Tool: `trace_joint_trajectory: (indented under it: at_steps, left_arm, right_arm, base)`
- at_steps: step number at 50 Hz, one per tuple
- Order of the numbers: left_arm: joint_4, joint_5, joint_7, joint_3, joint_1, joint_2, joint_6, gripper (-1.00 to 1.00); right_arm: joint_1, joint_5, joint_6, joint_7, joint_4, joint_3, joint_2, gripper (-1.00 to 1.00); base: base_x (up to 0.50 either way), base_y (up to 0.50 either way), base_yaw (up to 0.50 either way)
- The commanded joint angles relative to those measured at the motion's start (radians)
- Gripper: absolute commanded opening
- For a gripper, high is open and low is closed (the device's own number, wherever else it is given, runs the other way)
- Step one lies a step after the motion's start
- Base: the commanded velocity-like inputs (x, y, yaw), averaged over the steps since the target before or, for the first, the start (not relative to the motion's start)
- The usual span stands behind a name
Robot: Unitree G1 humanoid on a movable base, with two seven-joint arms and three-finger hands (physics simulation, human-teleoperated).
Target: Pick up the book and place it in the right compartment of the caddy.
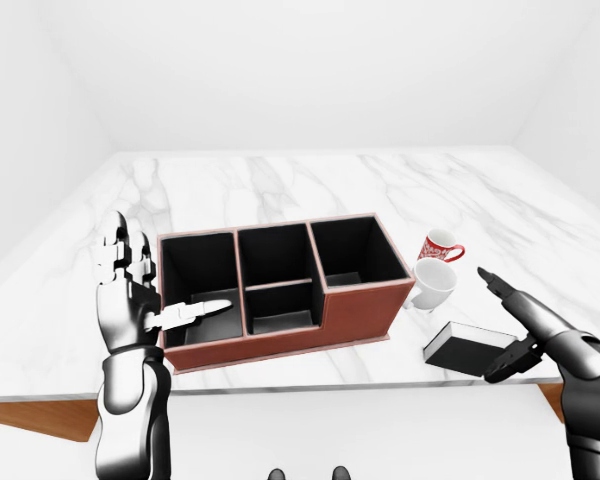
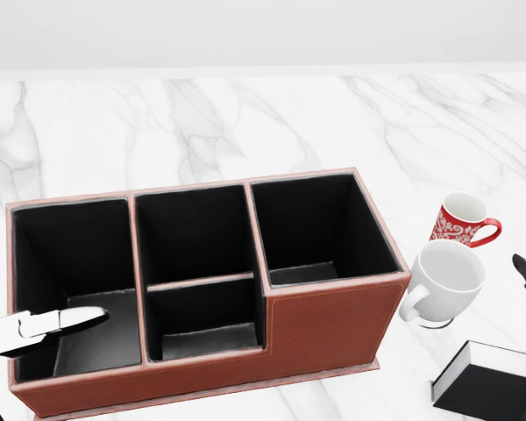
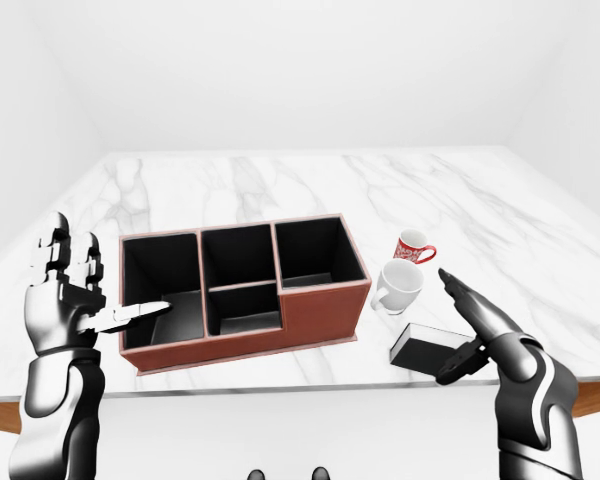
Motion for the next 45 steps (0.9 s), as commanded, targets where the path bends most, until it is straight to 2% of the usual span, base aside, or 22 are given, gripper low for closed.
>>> trace_joint_trajectory:
  at_steps: [1, 14, 15, 17, 18, 45]
  left_arm:
    - [0.049, 0.007, 0.005, -0.011, -0.007, -0.005, 0.000, 1.00]
    - [0.059, 0.009, 0.004, -0.013, -0.007, -0.005, 0.000, 1.00]
    - [0.060, 0.010, 0.004, -0.013, -0.007, -0.005, 0.000, 1.00]
    - [0.061, 0.010, 0.005, -0.014, -0.007, -0.005, 0.000, 1.00]
    - [0.060, 0.010, 0.005, -0.014, -0.006, -0.005, 0.000, 1.00]
    - [0.039, 0.010, 0.004, -0.013, -0.004, -0.007, 0.000, 1.00]
  right_arm:
    - [-0.023, 0.006, 0.000, 0.000, 0.112, 0.036, 0.006, 1.00]
    - [-0.005, 0.020, 0.000, 0.000, 0.158, 0.036, 0.005, 1.00]
    - [-0.003, 0.019, 0.000, 0.000, 0.150, 0.036, 0.006, 0.51]
    - [-0.003, 0.019, 0.000, 0.000, 0.152, 0.036, 0.005, -0.89]
    - [-0.003, 0.019, 0.000, 0.000, 0.149, 0.036, 0.005, -1.00]
    - [-0.003, 0.013, 0.000, 0.000, 0.115, 0.033, 0.005, -1.00]
  base:
    - [0.00, 0.00, 0.00]
    - [0.00, 0.00, 0.00]
    - [0.00, 0.00, 0.00]
    - [0.00, 0.00, 0.00]
    - [0.00, 0.00, 0.00]
    - [0.00, 0.00, 0.00]
